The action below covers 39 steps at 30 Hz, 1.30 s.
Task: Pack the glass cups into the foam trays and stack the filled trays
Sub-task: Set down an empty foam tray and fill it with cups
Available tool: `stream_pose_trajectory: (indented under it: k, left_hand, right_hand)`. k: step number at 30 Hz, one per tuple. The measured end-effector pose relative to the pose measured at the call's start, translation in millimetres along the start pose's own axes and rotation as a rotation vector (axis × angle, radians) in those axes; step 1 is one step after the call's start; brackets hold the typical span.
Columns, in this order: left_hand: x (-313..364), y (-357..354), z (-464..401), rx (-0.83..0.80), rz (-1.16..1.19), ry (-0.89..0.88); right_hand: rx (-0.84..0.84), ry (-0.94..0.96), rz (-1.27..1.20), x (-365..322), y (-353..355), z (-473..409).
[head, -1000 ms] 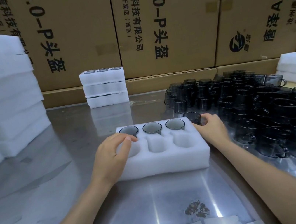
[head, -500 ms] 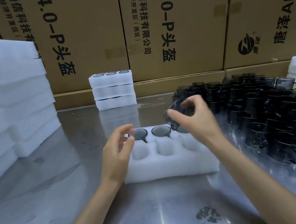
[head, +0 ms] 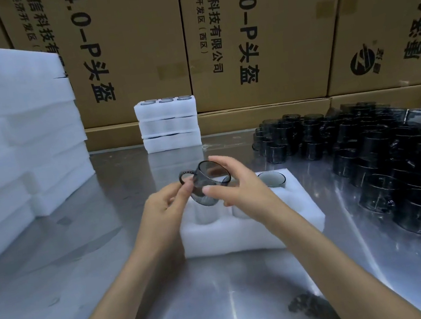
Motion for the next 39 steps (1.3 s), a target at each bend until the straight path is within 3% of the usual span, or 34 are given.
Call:
stream_pose_trajectory:
  k: [3,9,15,19,28,36,39]
  left_hand:
    - [-9.3,-2.2,-1.6,-0.035,-0.005,0.050]
    - [-28.5,2.3,-0.7,-0.013,-0.068,0.130]
    - [-26.2,-1.0,4.5,-0.042,-0.065,0.108]
    - [-24.1,6.2,9.5,0.026,-0.021,0.139]
    - [26.7,19.9,32.6,-0.031,-0.232,-0.231]
    - [34.6,15.7,38.7,-0.088,-0.291,-0.254]
    - [36.9,11.2,43.4,-0.136,-0.382,-0.305]
  right_hand:
    - [0.080,0.025,0.057,-0.6,3.4,3.9]
    - [0.216,0.131,0.603,-12.5,-10.7,17.2]
    - [0.171,0.135,0.652,-13.8,-16.4,16.7]
    - [0.157,0.131,0.706,-12.4,-17.2,17.7]
    - [0.207,0.202,0.794,-16.3,-12.8,29.7]
    - [0.185,0.168,0.849,-12.7,-15.1,27.7]
    - [0.185,0.254,0.829,-19.7,-14.3,31.2]
Point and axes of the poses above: each hand's wrist, its own z-axis away from the middle knuckle, its own y-axis out of the back of the hand, x = y × z, the point moved 9 cm from there along -z, towards the middle knuckle
